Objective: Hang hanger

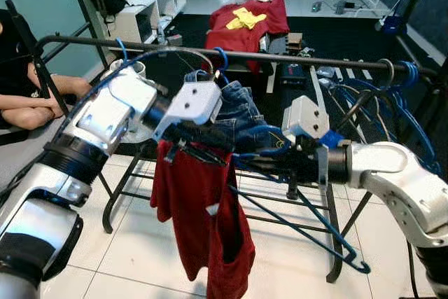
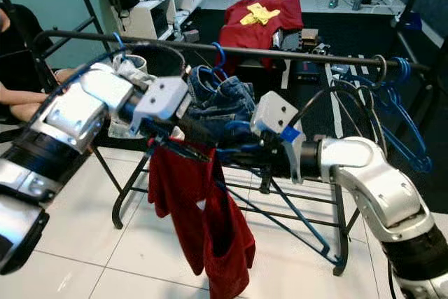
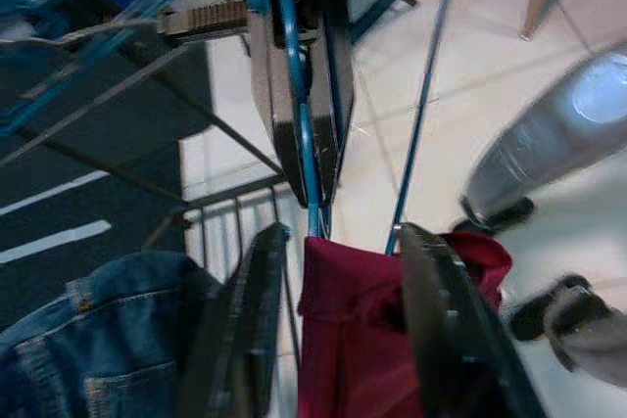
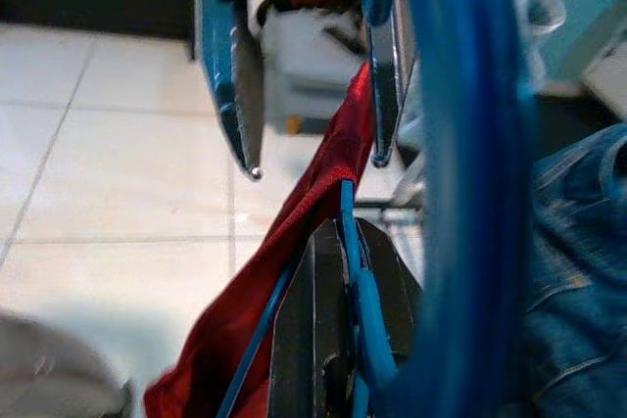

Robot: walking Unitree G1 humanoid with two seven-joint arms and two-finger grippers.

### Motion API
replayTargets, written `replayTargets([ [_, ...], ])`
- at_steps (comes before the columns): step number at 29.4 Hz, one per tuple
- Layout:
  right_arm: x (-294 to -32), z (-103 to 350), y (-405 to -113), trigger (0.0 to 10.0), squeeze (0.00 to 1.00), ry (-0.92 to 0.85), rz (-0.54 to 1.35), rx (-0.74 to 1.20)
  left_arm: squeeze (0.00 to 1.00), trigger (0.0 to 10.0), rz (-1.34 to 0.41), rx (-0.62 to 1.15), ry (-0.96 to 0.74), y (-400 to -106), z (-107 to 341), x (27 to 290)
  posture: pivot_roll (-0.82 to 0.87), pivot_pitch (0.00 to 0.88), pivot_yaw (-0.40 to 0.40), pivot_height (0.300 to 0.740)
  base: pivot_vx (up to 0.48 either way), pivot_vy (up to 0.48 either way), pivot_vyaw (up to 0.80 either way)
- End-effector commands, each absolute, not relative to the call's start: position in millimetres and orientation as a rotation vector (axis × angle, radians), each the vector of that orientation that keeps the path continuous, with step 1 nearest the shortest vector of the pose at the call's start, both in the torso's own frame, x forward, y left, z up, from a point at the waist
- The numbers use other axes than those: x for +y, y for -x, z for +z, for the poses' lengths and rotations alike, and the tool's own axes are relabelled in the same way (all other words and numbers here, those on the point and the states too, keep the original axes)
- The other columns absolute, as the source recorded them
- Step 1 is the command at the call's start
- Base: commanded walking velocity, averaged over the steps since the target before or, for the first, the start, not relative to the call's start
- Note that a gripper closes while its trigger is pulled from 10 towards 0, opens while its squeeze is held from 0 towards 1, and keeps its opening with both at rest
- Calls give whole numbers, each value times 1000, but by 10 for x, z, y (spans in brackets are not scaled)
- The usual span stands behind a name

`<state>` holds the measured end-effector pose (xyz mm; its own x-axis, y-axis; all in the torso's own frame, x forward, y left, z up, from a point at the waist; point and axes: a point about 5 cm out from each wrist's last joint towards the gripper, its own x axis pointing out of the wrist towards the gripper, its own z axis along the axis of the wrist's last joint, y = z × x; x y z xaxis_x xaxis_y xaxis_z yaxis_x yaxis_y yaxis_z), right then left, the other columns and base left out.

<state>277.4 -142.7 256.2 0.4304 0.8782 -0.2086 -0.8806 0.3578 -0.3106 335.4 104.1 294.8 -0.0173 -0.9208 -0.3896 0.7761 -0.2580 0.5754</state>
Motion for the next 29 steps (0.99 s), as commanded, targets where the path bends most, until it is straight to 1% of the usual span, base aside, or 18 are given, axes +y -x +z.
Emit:
replayTargets([
  [1,-1430,2738,-2790,0,0,399,1097,-108,1000,10000,-1554,-328,-800,-3397,3147,1094,-55,11,66,740,0,0,0],
  [2,-1430,2738,-2790,0,0,399,1097,-108,1000,10000,-1554,-328,-800,-3397,3147,1094,-55,11,66,740,0,0,0],
  [3,-1433,2773,-2801,0,0,386,1075,-137,1000,10000,-1493,-383,-747,-3427,3262,1150,-55,11,66,740,0,0,0],
  [5,-1439,2792,-2809,0,0,378,1063,-152,1000,10000,-1449,-421,-715,-3444,3331,1182,-55,11,66,740,0,0,0],
  [9,-1446,2816,-2818,0,0,370,1049,-169,1000,10000,-1398,-458,-675,-3467,3398,1220,-55,11,66,740,0,0,0],
  [10,-1462,2869,-2831,0,0,355,1026,-200,1000,10000,-1307,-517,-607,-3504,3497,1295,-54,13,66,740,0,0,0],
  [11,-1462,2869,-2831,0,0,355,1026,-200,1000,10000,-1307,-517,-607,-3504,3497,1295,-54,13,66,740,0,0,0],
  [12,-1479,2915,-2838,0,0,344,1008,-224,1000,10000,-1233,-563,-543,-3529,3571,1368,-55,13,65,740,0,0,0],
  [15,-1498,2958,-2841,0,0,334,995,-245,1000,10000,-1164,-607,-473,-3546,3635,1456,-55,13,65,740,0,0,0],
  [16,-1524,3000,-2832,0,0,326,985,-265,745,10000,-1108,-645,-384,-3553,3692,1572,-54,16,63,740,0,0,0],
  [18,-1524,3000,-2832,0,0,326,985,-265,745,10000,-1108,-645,-384,-3553,3692,1572,-54,16,63,740,0,0,0],
  [19,-1565,3052,-2813,0,0,315,978,-288,0,10000,-1093,-671,-290,-3531,3699,1724,-52,16,61,740,0,0,0],
  [20,-1565,3052,-2813,0,0,315,978,-288,0,10000,-1093,-671,-290,-3531,3699,1724,-52,16,61,740,0,0,0],
  [21,-1614,3119,-2781,0,0,298,972,-317,0,10000,-1093,-684,-201,-3505,3663,1864,-49,19,60,740,0,0,0],
  [23,-1614,3119,-2781,0,0,298,972,-317,0,10000,-1093,-684,-201,-3505,3663,1864,-49,19,60,740,0,0,0],
  [24,-1665,3192,-2727,0,0,278,980,-350,0,10000,-1099,-666,-133,-3493,3545,1975,-47,20,60,740,0,0,0],
  [25,-1821,3475,-2404,0,0,185,1091,-500,0,10000,-1157,-468,56,-3524,2818,1996,-58,25,56,740,0,0,0],
  [29,-1825,3508,-2371,0,0,180,1103,-517,0,10000,-1165,-445,64,-3532,2738,1960,-58,25,56,740,0,0,0],
])
